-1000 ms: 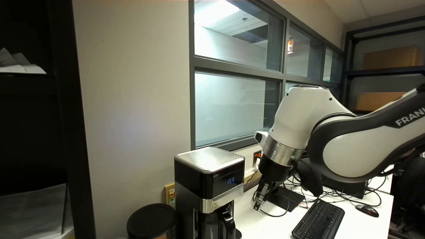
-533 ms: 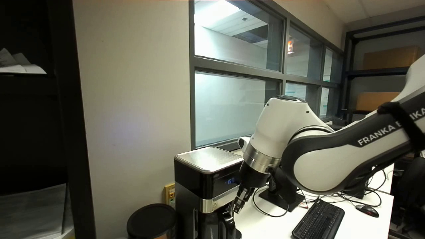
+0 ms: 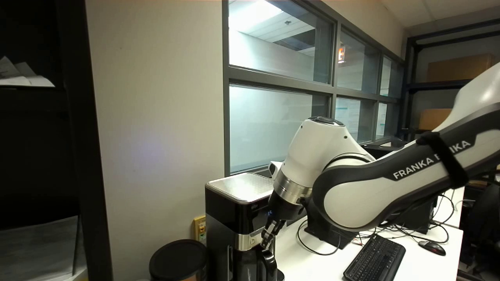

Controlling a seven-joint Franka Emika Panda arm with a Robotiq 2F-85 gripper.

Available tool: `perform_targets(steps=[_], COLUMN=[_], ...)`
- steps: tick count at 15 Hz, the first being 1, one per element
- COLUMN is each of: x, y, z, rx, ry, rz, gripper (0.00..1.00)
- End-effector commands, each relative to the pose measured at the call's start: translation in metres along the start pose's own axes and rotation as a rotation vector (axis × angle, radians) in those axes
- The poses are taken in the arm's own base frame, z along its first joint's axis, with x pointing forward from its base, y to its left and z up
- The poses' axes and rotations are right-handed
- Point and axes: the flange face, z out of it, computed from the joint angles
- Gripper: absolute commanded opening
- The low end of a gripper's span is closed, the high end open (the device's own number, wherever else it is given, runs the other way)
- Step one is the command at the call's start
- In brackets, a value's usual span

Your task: Turn on the coffeemaker

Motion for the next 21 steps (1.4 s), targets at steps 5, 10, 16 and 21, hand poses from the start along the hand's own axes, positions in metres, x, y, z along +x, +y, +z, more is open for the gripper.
perform_targets(steps=[5,10,16,21], x=[0.0180,0.0209,0.0211,0.0220], y=[-0.0035,-0.0031,-0.0044,-0.0058], z=[0.0096,0.0126,0.0160,0.0152], rx=[-0.016,-0.013,-0.011,-0.009], ry=[0.040,0.058,0.074,0.088], rz=[0.003,0.007,0.015,0.021], gripper=[0.00,0.00,0.00,0.00])
